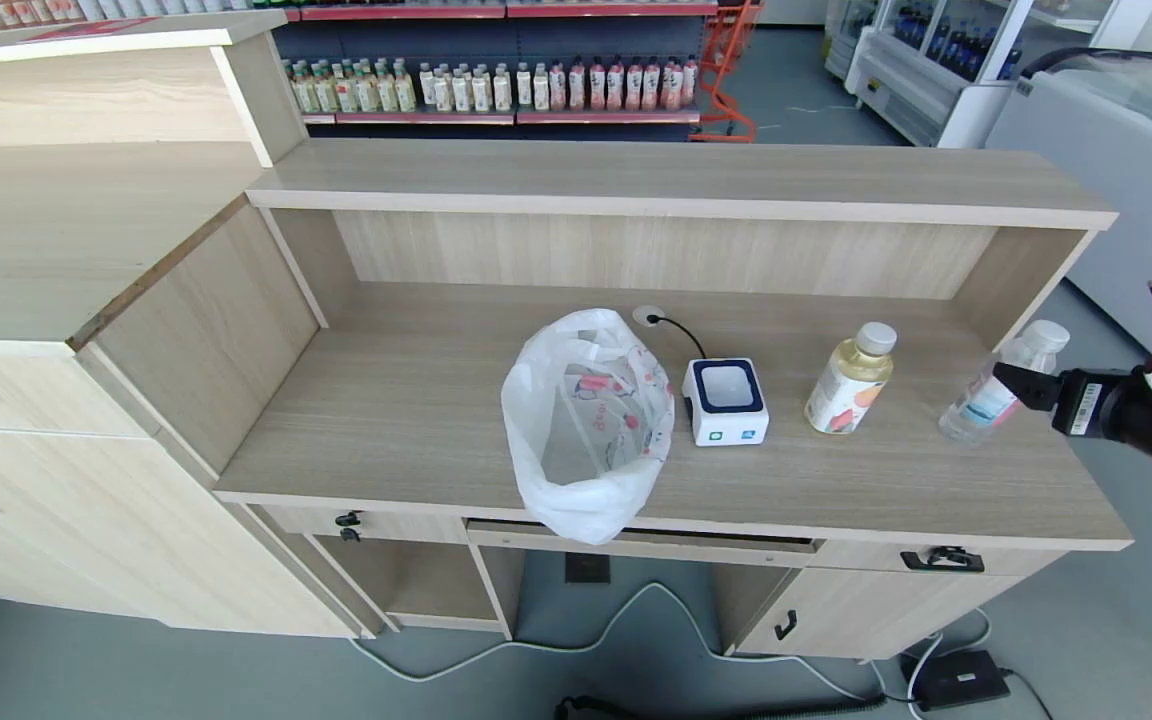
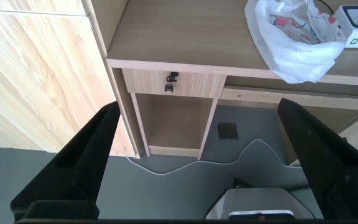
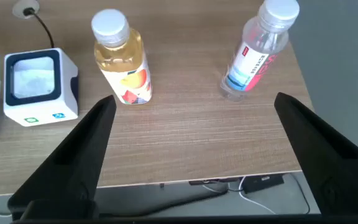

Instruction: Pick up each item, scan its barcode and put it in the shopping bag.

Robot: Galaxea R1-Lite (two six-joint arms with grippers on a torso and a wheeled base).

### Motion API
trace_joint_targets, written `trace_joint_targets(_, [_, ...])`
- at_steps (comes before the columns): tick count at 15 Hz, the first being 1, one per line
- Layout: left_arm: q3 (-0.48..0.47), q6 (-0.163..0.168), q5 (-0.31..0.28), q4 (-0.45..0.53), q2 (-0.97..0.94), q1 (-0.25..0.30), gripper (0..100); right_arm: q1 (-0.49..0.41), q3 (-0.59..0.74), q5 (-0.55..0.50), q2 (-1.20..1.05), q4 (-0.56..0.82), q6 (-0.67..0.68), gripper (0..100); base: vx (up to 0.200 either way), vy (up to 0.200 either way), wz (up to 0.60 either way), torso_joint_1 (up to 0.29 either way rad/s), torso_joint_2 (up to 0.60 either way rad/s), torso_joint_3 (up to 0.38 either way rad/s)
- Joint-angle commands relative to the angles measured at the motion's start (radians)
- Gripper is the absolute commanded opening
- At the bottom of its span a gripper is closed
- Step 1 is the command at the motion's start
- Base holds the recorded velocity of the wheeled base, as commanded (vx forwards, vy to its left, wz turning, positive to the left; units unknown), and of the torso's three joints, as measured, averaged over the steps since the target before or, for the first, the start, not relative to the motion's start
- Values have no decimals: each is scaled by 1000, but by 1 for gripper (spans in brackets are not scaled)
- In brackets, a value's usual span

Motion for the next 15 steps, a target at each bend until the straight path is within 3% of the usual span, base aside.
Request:
trace_joint_targets(1, [-1, 0, 0, 0, 0, 0, 100, -49, 52, 5, 328, -225, -20, 100, 0, 0, 0, 0, 0, 0])
trace_joint_targets(15, [0, 0, 0, 0, 0, 0, 100, 112, -280, -9, 574, -268, 26, 100, 0, 0, 0, 0, 0, 0])
